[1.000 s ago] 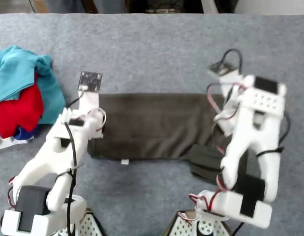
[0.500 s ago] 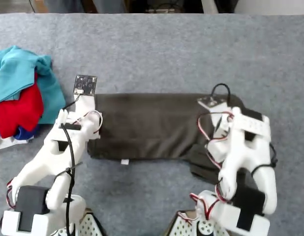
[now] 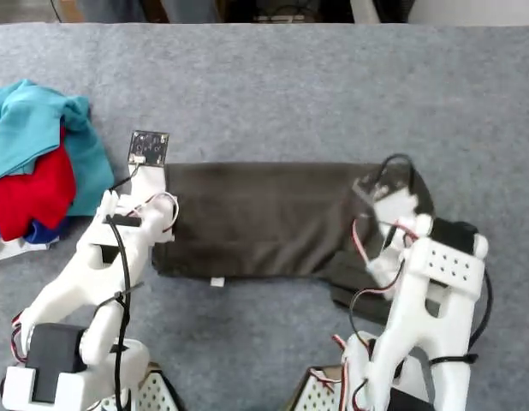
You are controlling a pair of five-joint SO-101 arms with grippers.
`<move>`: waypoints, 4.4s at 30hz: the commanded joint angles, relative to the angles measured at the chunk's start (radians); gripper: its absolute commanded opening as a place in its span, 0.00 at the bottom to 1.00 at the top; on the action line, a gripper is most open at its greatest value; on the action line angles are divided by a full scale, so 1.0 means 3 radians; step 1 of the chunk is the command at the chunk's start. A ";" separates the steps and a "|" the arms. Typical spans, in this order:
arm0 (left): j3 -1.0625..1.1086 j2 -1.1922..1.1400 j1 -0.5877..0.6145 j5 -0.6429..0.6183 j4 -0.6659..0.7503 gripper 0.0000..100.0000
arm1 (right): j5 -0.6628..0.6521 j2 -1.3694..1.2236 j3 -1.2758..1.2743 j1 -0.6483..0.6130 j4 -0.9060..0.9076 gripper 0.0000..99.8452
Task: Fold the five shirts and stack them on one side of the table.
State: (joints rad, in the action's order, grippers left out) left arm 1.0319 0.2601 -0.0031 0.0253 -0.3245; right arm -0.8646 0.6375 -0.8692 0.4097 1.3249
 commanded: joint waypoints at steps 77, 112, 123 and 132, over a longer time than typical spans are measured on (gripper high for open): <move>-0.0028 0.0026 0.0033 0.0015 0.0051 0.03 | -0.1079 0.1885 -0.0534 0.0399 0.1146 0.11; -0.0023 0.0026 0.0033 0.0015 0.0051 0.03 | 0.0066 -0.1312 0.0079 -0.0215 -0.0639 0.01; -0.0023 0.0026 0.0033 0.0015 0.0051 0.03 | -0.0849 -0.0683 -0.0580 -0.0220 0.0153 0.01; -0.0028 0.0026 0.0033 0.0015 0.0051 0.03 | -0.1514 0.0534 -0.0182 -0.0230 0.1345 0.01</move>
State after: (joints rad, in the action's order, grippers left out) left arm 1.0319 0.2601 -0.0031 0.0253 -0.3245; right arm -1.2727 0.6958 -1.0027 0.3514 1.6349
